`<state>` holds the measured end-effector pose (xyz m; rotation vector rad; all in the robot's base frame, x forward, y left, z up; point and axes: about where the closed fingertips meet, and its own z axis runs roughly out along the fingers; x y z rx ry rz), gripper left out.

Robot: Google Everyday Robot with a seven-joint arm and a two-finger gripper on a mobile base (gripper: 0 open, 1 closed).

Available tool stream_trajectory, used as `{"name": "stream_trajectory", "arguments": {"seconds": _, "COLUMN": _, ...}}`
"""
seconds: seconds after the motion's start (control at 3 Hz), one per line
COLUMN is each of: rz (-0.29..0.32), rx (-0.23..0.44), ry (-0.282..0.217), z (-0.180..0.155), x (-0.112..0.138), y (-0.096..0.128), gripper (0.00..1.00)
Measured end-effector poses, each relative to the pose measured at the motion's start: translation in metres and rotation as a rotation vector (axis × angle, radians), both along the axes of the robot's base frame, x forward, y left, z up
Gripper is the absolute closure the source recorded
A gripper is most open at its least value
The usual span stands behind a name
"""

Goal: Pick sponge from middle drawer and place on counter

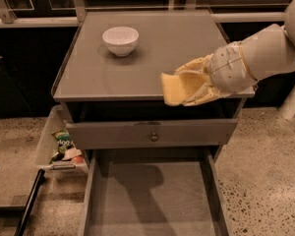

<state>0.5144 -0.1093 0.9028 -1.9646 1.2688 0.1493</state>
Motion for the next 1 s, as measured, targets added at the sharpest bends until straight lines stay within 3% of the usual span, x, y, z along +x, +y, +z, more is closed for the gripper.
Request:
{"name": "stream_trajectory", "arguments": {"seconds": 0.33, "rz": -0.029, "rx": 0.013, "ry": -0.023, "z": 0.003, "x": 0.018, "y": 0.0, "gripper": 1.0}}
{"name": "stream_trajectory", "arguments": {"seconds": 0.67, "rz": -0.056, "rx": 0.035, "ry": -0.04, "z": 0.004, "x": 0.061, "y": -0.007, "gripper": 1.0}}
{"name": "stream_trajectory", "arguments": {"seconds": 1.0, "rz": -0.065, "rx": 0.11, "ry": -0.041, "z": 0.007, "x": 0.113, "y": -0.011, "gripper": 1.0}}
